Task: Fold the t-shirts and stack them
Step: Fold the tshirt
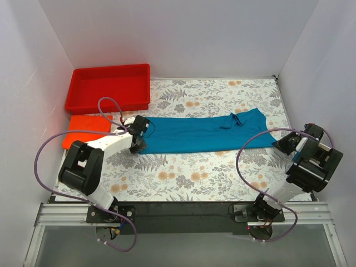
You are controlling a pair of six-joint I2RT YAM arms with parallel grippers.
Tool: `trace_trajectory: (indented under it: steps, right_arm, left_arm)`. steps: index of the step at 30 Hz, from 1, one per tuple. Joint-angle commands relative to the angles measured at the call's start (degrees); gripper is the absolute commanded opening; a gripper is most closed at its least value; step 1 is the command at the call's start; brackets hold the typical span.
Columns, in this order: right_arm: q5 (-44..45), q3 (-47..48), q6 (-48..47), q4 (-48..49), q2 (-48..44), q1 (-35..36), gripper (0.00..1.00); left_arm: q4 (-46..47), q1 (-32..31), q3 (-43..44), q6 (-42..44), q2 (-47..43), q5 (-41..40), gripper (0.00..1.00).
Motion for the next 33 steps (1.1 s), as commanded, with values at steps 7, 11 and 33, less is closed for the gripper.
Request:
trace_trajectory:
  steps: [7,11,33]
  right_arm:
    - [9.4,-4.2,-3.4,-7.1,-7.1,-0.1,0.25]
    - [11.7,-4.1,-3.5,-9.2,-11.2,1.2,0.34]
    - [1.7,-4.7,-5.3,-0.6,-26.5,29.5,0.52]
  left_arm:
    - [-10.1,0.6,-12.1,-4.4,-10.3,3.9,0.18]
    - [-11.2,0.7,-12.4,-5.8,-15.4,3.4,0.53]
    - [10.8,0.6,-9.1,11.7,-31.2,-3.5,0.83]
